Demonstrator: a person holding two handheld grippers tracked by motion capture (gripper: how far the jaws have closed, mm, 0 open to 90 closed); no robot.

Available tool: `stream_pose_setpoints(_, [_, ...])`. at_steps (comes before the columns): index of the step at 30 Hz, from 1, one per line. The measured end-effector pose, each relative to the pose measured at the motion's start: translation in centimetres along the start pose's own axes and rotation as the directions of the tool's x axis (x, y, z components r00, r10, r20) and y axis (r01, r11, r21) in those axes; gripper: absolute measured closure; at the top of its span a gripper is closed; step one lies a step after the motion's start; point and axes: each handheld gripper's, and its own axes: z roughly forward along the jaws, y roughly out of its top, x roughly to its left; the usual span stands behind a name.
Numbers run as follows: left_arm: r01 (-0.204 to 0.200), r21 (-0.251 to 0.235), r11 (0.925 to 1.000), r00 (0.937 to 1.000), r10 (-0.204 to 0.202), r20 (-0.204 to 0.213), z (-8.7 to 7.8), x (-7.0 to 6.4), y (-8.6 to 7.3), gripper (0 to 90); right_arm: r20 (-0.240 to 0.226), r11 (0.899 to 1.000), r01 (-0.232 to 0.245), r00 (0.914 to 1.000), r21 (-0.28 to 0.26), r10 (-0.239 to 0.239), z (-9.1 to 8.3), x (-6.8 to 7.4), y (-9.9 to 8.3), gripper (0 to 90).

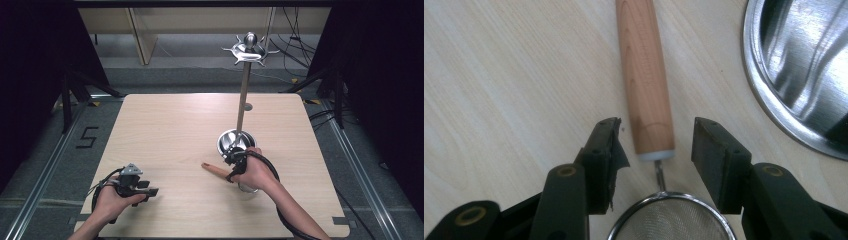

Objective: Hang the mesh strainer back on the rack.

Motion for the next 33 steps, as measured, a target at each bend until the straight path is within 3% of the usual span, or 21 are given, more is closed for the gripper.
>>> stream_pose_setpoints(4, [-0.004, 0.003, 1.0, 1.0, 0.004, -0.004, -0.3, 0.2, -0.3, 48.2, -0.008, 1.0, 0.002, 1.0, 0.024, -0.002, 0.4, 0.4, 0.5, 54.0])
stream_pose_setpoints(7, [-0.002, -0.006, 1.0, 1.0, 0.002, -0.008, -0.4, 0.2, -0.3, 48.1, -0.019, 0.997, 0.05, 0.9986, 0.05, -0.049, 0.9, 0.6, 0.9, 54.4])
stream_pose_setpoints(11, [-0.007, 0.001, 1.0, 1.0, 0.007, 0.0, -0.4, 0.1, -0.3, 48.1, -0.021, 0.995, 0.071, 0.9974, 0.065, -0.069, 1.3, 0.5, 1.1, 55.1])
stream_pose_setpoints(12, [-0.001, 0.002, 1.0, 1.0, 0.001, 0.002, -0.4, 0.1, -0.3, 48.0, -0.029, 0.995, 0.053, 0.9983, 0.079, -0.05, 1.3, 0.7, 1.2, 55.1])
stream_pose_setpoints(14, [-0.008, 0.003, 1.0, 1.0, 0.008, 0.001, -0.3, 0.1, -0.2, 47.9, -0.028, 0.991, 0.088, 0.9959, 0.097, -0.086, 1.6, 0.4, 1.3, 55.4])
stream_pose_setpoints(17, [0.001, 0.006, 1.0, 1.0, -0.001, 0.001, -0.2, 0.1, -0.2, 47.9, -0.035, 0.991, 0.089, 0.9957, 0.099, -0.086, 1.8, 0.4, 1.3, 56.3])
stream_pose_setpoints(18, [0.002, -0.001, 1.0, 1.0, -0.002, -0.004, -0.1, 0.1, -0.3, 47.9, -0.034, 0.988, 0.118, 0.9927, 0.104, -0.115, 1.9, 0.1, 1.4, 57.0])
stream_pose_setpoints(20, [-0.003, -0.003, 1.0, 1.0, 0.004, 0.007, -0.2, 0.1, -0.3, 47.8, -0.031, 0.989, 0.097, 0.9951, 0.113, -0.094, 2.0, 0.3, 1.5, 57.5])
stream_pose_setpoints(21, [-0.004, 0.003, 1.0, 1.0, 0.004, -0.005, -0.2, 0.1, -0.3, 47.8, -0.03, 0.986, 0.125, 0.9921, 0.106, -0.122, 2.1, 0.1, 1.5, 58.3])
stream_pose_setpoints(23, [0.005, -0.005, 1.0, 1.0, -0.005, -0.005, -0.2, 0.1, -0.3, 47.8, -0.029, 0.986, 0.114, 0.9934, 0.12, -0.111, 2.1, 0.2, 1.6, 59.3])
stream_pose_setpoints(24, [-0.002, -0.001, 1.0, 1.0, 0.002, -0.007, -0.2, 0.2, -0.3, 47.8, -0.018, 0.983, 0.142, 0.9899, 0.114, -0.141, 2.3, 0.0, 1.7, 60.0])
stream_pose_setpoints(25, [0.007, -0.002, 1.0, 0.9999, -0.007, -0.008, -0.1, 0.1, -0.3, 47.8, -0.019, 0.985, 0.118, 0.993, 0.124, -0.116, 2.3, 0.2, 1.7, 60.7])
stream_pose_setpoints(29, [-0.001, 0.003, 1.0, 0.9999, 0.001, -0.011, -0.2, 0.1, -0.3, 47.6, -0.014, 0.985, 0.115, 0.9933, 0.129, -0.114, 2.4, 0.2, 1.9, 65.8])
stream_pose_setpoints(31, [-0.006, 0.003, 1.0, 1.0, 0.006, -0.007, -0.2, 0.1, -0.3, 47.6, -0.008, 0.981, 0.146, 0.9892, 0.128, -0.146, 2.6, -0.1, 1.9, 67.3])
stream_pose_setpoints(33, [-0.003, 0.005, 1.0, 1.0, 0.004, -0.003, -0.2, 0.1, -0.3, 47.5, -0.014, 0.985, 0.101, 0.9949, 0.139, -0.1, 2.4, 0.3, 2.1, 68.4])
